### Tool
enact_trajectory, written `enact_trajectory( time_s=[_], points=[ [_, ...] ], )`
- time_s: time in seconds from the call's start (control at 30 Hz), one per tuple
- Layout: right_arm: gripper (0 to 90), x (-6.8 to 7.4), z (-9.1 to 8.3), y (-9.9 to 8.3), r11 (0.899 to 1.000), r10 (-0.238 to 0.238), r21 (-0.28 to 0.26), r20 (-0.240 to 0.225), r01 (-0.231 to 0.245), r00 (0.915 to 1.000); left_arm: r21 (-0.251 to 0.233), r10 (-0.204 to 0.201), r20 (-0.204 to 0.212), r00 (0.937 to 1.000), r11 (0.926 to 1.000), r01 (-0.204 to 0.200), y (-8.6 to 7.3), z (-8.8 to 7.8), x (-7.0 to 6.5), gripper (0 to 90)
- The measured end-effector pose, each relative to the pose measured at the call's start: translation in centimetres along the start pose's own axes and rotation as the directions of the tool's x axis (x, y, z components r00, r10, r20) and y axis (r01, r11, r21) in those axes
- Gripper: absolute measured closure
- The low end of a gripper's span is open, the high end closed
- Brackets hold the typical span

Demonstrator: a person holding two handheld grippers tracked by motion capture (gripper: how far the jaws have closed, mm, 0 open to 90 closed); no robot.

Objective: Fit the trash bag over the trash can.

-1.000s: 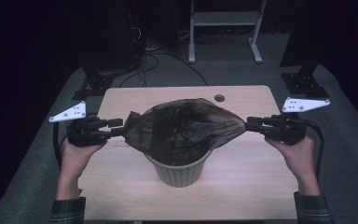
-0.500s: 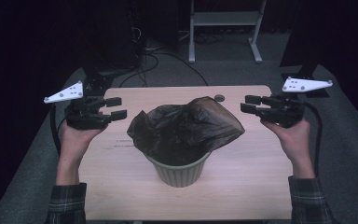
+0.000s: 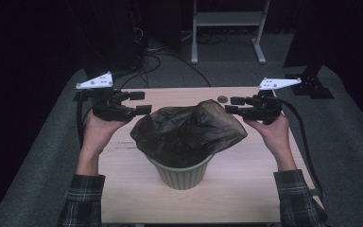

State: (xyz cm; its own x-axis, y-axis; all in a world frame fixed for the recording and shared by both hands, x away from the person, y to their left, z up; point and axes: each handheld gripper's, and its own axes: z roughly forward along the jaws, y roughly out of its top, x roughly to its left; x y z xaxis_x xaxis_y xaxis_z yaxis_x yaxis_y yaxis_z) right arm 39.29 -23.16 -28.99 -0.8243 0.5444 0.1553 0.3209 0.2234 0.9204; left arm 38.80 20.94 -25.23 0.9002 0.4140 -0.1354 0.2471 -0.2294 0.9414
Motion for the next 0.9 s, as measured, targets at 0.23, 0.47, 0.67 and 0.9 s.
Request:
enact_trajectory(
  time_s=[0.23, 0.47, 0.67, 0.9],
  points=[
    [47.0, 2.4, -0.4, -0.7, 0.999, -0.051, -0.005, -0.039, 0.051, 0.9979, 0.042, -0.008, 0.012, 0.9999, 0.9991, 0.007, -1.1, 1.0, -1.0, 24.9],
    [43.9, 4.6, -1.1, -2.3, 0.997, -0.082, -0.012, -0.085, 0.081, 0.9930, 0.063, -0.014, 0.010, 0.9999, 0.9979, 0.013, -3.1, 0.4, -2.1, 23.1],
    [42.1, 5.0, -1.0, -3.4, 0.997, -0.076, 0.002, -0.069, 0.077, 0.9947, 0.103, -0.020, 0.021, 0.9996, 0.9945, 0.017, -4.6, 0.1, -2.3, 29.3],
    [41.8, 2.2, -0.7, -3.0, 0.999, 0.003, -0.043, -0.033, -0.004, 0.9995, 0.115, -0.005, 0.054, 0.9986, 0.9934, -0.002, -5.0, -0.7, -2.2, 69.9]
  ],
)
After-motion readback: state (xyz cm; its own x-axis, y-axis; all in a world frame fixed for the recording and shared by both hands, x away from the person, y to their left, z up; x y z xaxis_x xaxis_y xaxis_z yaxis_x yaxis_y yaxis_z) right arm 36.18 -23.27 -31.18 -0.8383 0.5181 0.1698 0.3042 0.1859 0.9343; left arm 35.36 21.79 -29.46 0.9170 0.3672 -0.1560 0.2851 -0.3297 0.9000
